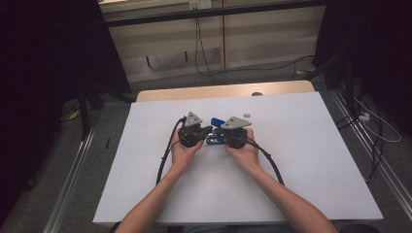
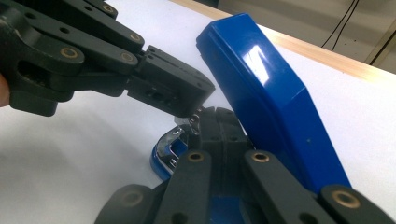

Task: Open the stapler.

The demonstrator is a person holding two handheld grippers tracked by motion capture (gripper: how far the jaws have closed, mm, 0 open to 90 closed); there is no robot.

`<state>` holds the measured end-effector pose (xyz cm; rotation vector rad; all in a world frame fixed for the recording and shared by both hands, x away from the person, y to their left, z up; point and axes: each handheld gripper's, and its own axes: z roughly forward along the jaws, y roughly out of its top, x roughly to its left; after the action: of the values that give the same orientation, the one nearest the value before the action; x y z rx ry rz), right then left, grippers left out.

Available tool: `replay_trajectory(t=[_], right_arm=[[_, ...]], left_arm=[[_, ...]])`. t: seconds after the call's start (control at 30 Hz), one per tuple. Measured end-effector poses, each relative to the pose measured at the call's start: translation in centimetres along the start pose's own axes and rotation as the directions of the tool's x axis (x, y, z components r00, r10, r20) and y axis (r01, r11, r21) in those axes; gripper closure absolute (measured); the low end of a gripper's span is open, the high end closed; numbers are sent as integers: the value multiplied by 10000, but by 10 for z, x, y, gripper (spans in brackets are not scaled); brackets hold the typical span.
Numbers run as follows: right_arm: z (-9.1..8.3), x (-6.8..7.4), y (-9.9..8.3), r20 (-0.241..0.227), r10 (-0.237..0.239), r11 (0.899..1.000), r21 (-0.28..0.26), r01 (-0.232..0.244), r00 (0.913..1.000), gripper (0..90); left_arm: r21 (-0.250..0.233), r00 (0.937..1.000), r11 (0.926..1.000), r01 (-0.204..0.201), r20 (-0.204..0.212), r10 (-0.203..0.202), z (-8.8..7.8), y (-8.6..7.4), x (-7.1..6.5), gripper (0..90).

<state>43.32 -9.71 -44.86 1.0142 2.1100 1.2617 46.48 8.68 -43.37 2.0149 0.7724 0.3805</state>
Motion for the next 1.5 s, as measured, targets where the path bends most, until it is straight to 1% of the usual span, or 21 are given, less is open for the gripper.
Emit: replay_trajectory(t=[0.03,0.07,0.1,0.17,0.23,0.37,0.47,0.57,0.6,0.63,0.7,0.8,0.87,0.93,0.97,1.2,1.23,1.33,1.5], right_arm=[[0,0,0,5,-3,10000,9,3,10000,900],[0,0,0,-3,-7,10000,17,7,10000,900],[1,0,-1,2,-1,10000,23,1,10000,900],[1,0,-1,1,-6,10000,30,6,10000,900],[1,0,-1,7,25,10000,21,-25,10000,900],[1,0,1,34,-190,9997,135,190,9998,900],[2,2,0,68,-149,9998,149,148,9999,900],[2,2,-1,80,-47,9998,175,46,10000,900],[2,3,-1,82,10,9999,163,-11,10000,900],[3,3,-1,116,18,9999,162,-20,9999,900],[3,3,-1,165,6,9999,162,-9,9999,900],[2,4,0,216,45,9999,166,-49,9998,900],[2,4,0,279,62,9999,155,-66,9996,900],[1,4,1,413,121,9999,55,-123,9991,900],[0,3,1,425,185,9998,38,-187,9989,900],[0,3,2,537,384,9992,-142,-377,9978,900],[0,3,2,537,445,9989,-181,-435,9976,900],[2,4,3,571,363,9992,-169,-353,9977,900],[1,4,4,690,538,9982,-301,-518,9962,900]], left_arm=[[13,10000,10000,25,-15,-25,0,-1,1,900],[-38,9999,10000,87,70,-86,0,-1,2,900],[-36,9999,10000,69,84,-69,0,-1,2,900],[20,10000,10000,-34,-19,34,0,-1,1,900],[50,10000,10000,-36,-8,36,1,-1,1,900],[96,10000,10000,-9,75,8,2,-4,3,900],[203,9999,9997,-154,18,153,4,-5,2,900],[245,9999,9997,-88,109,86,5,-6,3,900],[263,9998,9995,-171,84,168,5,-7,4,900],[244,9998,9995,-211,80,209,5,-7,3,900],[194,9998,9997,-156,117,154,5,-8,4,900],[206,9997,9995,-248,93,246,5,-8,4,900],[187,9997,9995,-242,98,241,5,-8,3,900],[102,9998,9997,-222,27,221,5,-9,3,900],[116,9995,9994,-318,-62,319,5,-9,1,900],[67,9999,9999,-126,51,126,5,-10,3,900],[73,9999,9999,-154,52,154,5,-10,3,900],[77,9999,9999,-152,52,151,5,-9,3,900],[83,9998,9998,-174,117,173,5,-10,4,900]])
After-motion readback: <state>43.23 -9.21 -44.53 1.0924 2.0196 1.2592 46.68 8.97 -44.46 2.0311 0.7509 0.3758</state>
